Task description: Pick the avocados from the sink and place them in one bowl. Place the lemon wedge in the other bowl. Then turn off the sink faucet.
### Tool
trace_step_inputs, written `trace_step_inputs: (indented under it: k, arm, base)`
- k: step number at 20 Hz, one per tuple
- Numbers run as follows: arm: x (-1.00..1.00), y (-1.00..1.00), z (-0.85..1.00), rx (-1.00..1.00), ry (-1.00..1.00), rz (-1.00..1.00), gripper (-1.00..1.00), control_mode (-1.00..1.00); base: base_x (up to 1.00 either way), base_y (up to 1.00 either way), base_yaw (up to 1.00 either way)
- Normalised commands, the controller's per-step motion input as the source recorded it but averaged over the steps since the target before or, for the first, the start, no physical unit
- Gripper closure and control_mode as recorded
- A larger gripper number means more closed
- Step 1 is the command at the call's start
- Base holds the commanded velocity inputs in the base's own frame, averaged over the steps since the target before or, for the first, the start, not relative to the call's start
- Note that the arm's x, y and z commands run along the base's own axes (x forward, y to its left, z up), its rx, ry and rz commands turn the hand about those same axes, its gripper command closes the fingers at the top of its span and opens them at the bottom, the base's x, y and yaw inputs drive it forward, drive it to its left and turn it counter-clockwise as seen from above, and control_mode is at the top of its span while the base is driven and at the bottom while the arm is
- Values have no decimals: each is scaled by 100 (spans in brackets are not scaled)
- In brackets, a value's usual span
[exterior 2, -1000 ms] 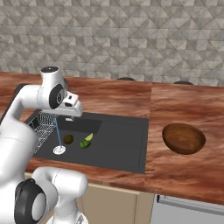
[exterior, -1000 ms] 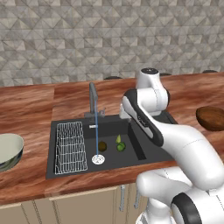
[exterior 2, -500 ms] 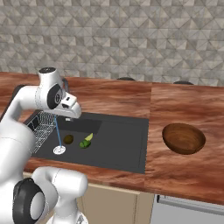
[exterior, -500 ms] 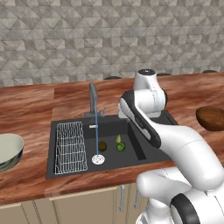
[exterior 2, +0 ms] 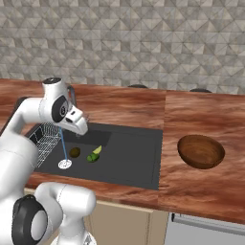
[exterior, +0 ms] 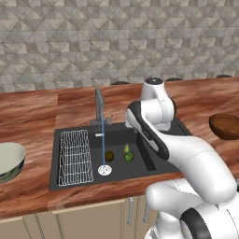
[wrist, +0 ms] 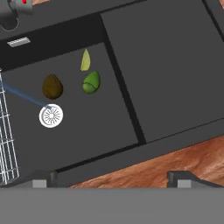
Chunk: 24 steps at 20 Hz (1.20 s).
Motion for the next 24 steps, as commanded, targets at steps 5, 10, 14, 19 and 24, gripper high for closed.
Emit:
trace_step_inputs:
  k: [5, 10, 14, 19, 24]
  arm:
    - [0, 0, -38, 6, 0, -9, -100, -100]
    - [5, 0, -47, 3, 5, -15, -100, -100]
    - [13, 2, -29, 0, 6, -20, -100, -100]
    - [23, 12, -17, 0, 5, -25, -100, -100]
    - [31, 21, -11, 0, 3, -25, -100, -100]
  base:
    - [0, 0, 0]
    - [0, 0, 0]
    - [0, 0, 0]
    - [0, 0, 0]
    - [0, 0, 0]
